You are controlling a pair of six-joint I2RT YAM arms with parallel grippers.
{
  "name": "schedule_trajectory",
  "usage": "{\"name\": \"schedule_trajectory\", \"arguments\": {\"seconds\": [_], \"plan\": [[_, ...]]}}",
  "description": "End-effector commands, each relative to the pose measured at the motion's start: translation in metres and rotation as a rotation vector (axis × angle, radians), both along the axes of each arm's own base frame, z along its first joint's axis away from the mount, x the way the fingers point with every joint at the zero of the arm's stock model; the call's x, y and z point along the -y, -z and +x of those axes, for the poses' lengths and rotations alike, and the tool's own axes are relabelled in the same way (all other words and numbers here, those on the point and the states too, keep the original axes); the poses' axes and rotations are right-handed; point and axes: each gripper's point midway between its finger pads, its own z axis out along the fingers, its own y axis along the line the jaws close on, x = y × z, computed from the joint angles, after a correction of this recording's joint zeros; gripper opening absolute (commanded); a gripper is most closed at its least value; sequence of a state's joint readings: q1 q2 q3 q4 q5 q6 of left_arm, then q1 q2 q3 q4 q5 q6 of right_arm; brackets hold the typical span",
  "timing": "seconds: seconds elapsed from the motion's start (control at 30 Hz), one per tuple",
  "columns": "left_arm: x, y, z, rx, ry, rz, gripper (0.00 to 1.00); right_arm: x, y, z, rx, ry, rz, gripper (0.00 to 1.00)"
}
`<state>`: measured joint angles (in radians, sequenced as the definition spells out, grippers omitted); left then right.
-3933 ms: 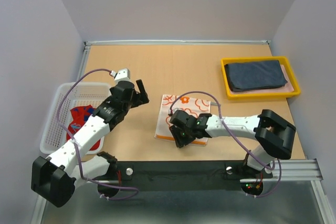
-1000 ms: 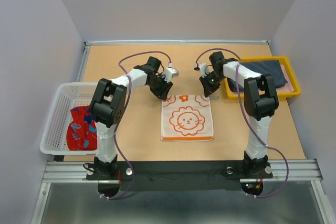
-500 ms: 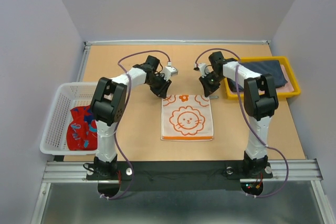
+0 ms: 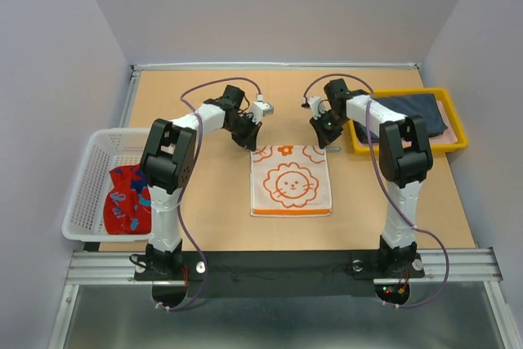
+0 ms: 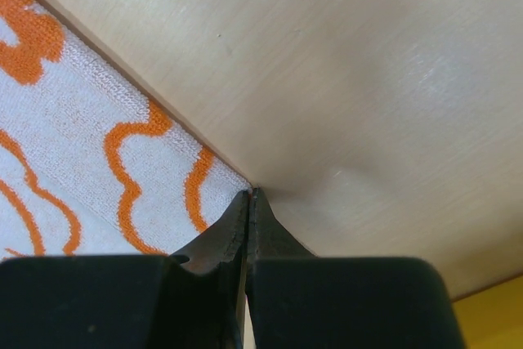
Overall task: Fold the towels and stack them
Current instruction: Fold the towel
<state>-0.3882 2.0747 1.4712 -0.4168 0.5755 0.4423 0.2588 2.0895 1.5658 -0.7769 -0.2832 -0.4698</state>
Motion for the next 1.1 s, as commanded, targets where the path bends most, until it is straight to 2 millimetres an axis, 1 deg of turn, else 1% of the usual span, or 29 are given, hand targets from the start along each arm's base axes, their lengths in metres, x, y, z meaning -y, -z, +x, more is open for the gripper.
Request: {"name": "schedule_trajectory", "arguments": {"seconds": [0.0, 0.03, 0.13, 0.17, 0.2, 0.23, 0.27, 0.3, 0.33, 0.37, 0.4, 0.43, 0.5, 0.53, 0.6, 0.63, 0.67, 0.7, 0.73, 0.77, 0.8, 0.83, 0.87, 0.9, 0.93, 0.97, 1.0, 1.03, 1.07], "plan": [[-0.013, -0.019, 0.015, 0.044, -0.037, 0.034, 0.0, 0.01, -0.017, 0.033, 0.143, 0.034, -0.097, 0.0], [-0.012, -0.031, 0.021, 0.082, -0.046, 0.029, 0.0, 0.008, -0.028, 0.038, 0.182, 0.042, -0.09, 0.0], [-0.012, -0.047, 0.027, 0.141, -0.064, 0.015, 0.0, 0.004, -0.045, 0.044, 0.247, 0.049, -0.095, 0.0], [-0.011, -0.061, 0.029, 0.175, -0.076, -0.001, 0.0, -0.001, -0.051, 0.047, 0.278, 0.042, -0.09, 0.0], [-0.013, -0.06, 0.033, 0.21, -0.096, -0.006, 0.0, -0.001, -0.061, 0.047, 0.31, 0.045, -0.099, 0.01], [-0.012, -0.064, 0.034, 0.234, -0.103, -0.017, 0.0, -0.002, -0.064, 0.046, 0.326, 0.047, -0.108, 0.0], [-0.011, -0.078, 0.032, 0.282, -0.109, -0.045, 0.0, -0.008, -0.072, 0.05, 0.38, 0.05, -0.109, 0.01], [-0.011, -0.074, 0.032, 0.282, -0.117, -0.048, 0.0, -0.005, -0.072, 0.047, 0.38, 0.054, -0.119, 0.0], [-0.011, -0.077, 0.031, 0.298, -0.124, -0.054, 0.0, -0.006, -0.075, 0.047, 0.395, 0.057, -0.122, 0.01], [-0.012, -0.087, 0.03, 0.327, -0.13, -0.068, 0.0, -0.01, -0.078, 0.048, 0.415, 0.062, -0.115, 0.0], [-0.014, -0.092, 0.034, 0.358, -0.148, -0.072, 0.0, -0.011, -0.081, 0.047, 0.422, 0.063, -0.111, 0.0], [-0.016, -0.095, 0.027, 0.371, -0.157, -0.073, 0.0, -0.011, -0.086, 0.043, 0.437, 0.064, -0.104, 0.0], [-0.019, -0.101, 0.027, 0.404, -0.174, -0.076, 0.0, -0.009, -0.092, 0.039, 0.465, 0.083, -0.121, 0.0], [-0.021, -0.104, 0.019, 0.401, -0.184, -0.083, 0.0, -0.008, -0.095, 0.034, 0.485, 0.093, -0.123, 0.0], [-0.023, -0.106, 0.014, 0.408, -0.21, -0.086, 0.0, -0.009, -0.098, 0.026, 0.494, 0.096, -0.115, 0.0], [-0.024, -0.109, 0.005, 0.402, -0.224, -0.097, 0.0, -0.007, -0.099, 0.018, 0.492, 0.102, -0.12, 0.01], [-0.024, -0.11, 0.0, 0.4, -0.233, -0.102, 0.0, -0.013, -0.099, 0.011, 0.493, 0.097, -0.118, 0.0], [-0.024, -0.111, -0.005, 0.399, -0.239, -0.108, 0.0, -0.012, -0.097, 0.005, 0.489, 0.101, -0.124, 0.0], [-0.022, -0.101, -0.018, 0.373, -0.232, -0.103, 0.0, -0.011, -0.096, 0.001, 0.489, 0.109, -0.132, 0.0], [-0.022, -0.108, -0.025, 0.376, -0.247, -0.119, 0.0, -0.013, -0.095, -0.006, 0.479, 0.12, -0.125, 0.0], [-0.023, -0.106, -0.028, 0.377, -0.264, -0.113, 0.0, -0.011, -0.091, -0.016, 0.467, 0.127, -0.125, 0.0], [-0.023, -0.102, -0.04, 0.361, -0.269, -0.113, 0.0, -0.013, -0.091, -0.021, 0.463, 0.128, -0.114, 0.0], [-0.022, -0.099, -0.046, 0.34, -0.287, -0.119, 0.0, -0.017, -0.088, -0.029, 0.446, 0.136, -0.097, 0.0], [-0.025, -0.095, -0.05, 0.328, -0.31, -0.109, 0.0, -0.016, -0.089, -0.038, 0.442, 0.141, -0.084, 0.01], [-0.026, -0.089, -0.06, 0.307, -0.316, -0.106, 0.0, -0.019, -0.088, -0.045, 0.43, 0.141, -0.064, 0.0], [-0.028, -0.085, -0.066, 0.29, -0.326, -0.104, 0.0, -0.02, -0.089, -0.05, 0.423, 0.155, -0.044, 0.0], [-0.03, -0.082, -0.07, 0.266, -0.361, -0.1, 0.0, -0.017, -0.087, -0.057, 0.414, 0.163, -0.037, 0.0], [-0.033, -0.076, -0.077, 0.244, -0.375, -0.091, 0.0, -0.017, -0.087, -0.061, 0.41, 0.17, -0.031, 0.0], [-0.032, -0.078, -0.082, 0.233, -0.388, -0.101, 0.0, -0.015, -0.087, -0.064, 0.406, 0.185, -0.03, 0.0]]}}
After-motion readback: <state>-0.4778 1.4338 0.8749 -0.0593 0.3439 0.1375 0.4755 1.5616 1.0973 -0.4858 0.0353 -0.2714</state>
